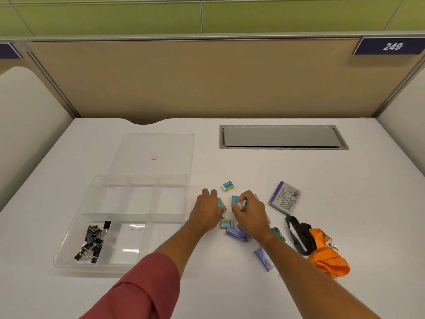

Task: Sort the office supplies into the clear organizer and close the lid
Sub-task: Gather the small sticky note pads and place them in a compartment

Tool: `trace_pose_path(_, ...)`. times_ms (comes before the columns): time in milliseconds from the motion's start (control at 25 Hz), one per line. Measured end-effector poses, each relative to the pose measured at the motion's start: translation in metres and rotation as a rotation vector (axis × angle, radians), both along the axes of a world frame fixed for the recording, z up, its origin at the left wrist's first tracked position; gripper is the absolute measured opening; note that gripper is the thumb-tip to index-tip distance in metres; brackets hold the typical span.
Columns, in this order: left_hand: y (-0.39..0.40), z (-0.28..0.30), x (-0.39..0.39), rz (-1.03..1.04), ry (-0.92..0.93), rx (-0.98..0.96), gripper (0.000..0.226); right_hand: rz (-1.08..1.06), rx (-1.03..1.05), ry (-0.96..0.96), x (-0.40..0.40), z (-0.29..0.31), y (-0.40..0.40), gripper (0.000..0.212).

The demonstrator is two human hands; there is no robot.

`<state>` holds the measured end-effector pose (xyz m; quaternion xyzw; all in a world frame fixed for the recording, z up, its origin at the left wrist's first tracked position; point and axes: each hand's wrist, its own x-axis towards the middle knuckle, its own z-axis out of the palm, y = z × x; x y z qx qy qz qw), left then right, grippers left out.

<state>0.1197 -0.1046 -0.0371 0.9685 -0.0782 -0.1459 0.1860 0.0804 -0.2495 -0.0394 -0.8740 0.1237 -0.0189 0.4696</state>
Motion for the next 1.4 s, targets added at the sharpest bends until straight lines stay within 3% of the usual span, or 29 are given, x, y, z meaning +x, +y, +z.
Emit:
trace_pose_path(80, -0.003, -0.004, 0.003, -0.015, 0.000, 0.033, 0.048, -0.104, 0.126, 0.028, 0.003, 0.004, -0.007, 0.002)
trace_pose_path(320, -0.008, -0.010, 0.009, 0.037, -0.012, -0.004, 0.044, -0.273, 0.198, 0.085, 0.011, 0.007, -0.013, 0.035)
trace_pose_path(440, -0.005, -0.007, 0.010, 0.098, -0.056, -0.053, 0.040, -0.236, 0.234, 0.120, 0.014, 0.006, -0.011, 0.020)
trace_pose_path(520, 0.000, -0.002, 0.012, 0.163, -0.067, -0.124, 0.039, -0.141, 0.109, 0.089, 0.018, 0.006, -0.009, 0.014)
trace_pose_path(640, 0.005, 0.009, 0.014, 0.406, -0.046, -0.375, 0.036, 0.083, -0.230, 0.088, 0.026, 0.004, -0.005, 0.013)
trace_pose_path(720, 0.006, 0.016, 0.014, 0.591, -0.009, -0.570, 0.031, 0.223, -0.385, 0.130, 0.029, 0.000, -0.001, 0.026)
trace_pose_path(840, 0.007, 0.026, 0.013, 0.727, 0.170, -0.869, 0.027, 0.332, -0.550, 0.172, 0.026, -0.002, 0.004, 0.037)
trace_pose_path(1040, 0.008, 0.036, 0.012, 0.908, 0.363, -1.151, 0.026, 0.204, -0.343, 0.193, 0.022, 0.004, 0.002, 0.042)
trace_pose_path(1160, 0.006, 0.036, 0.011, 0.985, 0.500, -1.266, 0.027, 0.097, -0.165, 0.174, 0.021, 0.009, 0.000, 0.027)
trace_pose_path(1240, 0.002, 0.035, 0.011, 0.978, 0.518, -1.219, 0.023, 0.060, -0.103, 0.165, 0.021, 0.012, -0.001, 0.020)
trace_pose_path(1400, -0.004, 0.028, 0.004, 0.785, 0.390, -0.880, 0.012, 0.032, -0.063, 0.127, 0.019, 0.015, -0.002, 0.012)
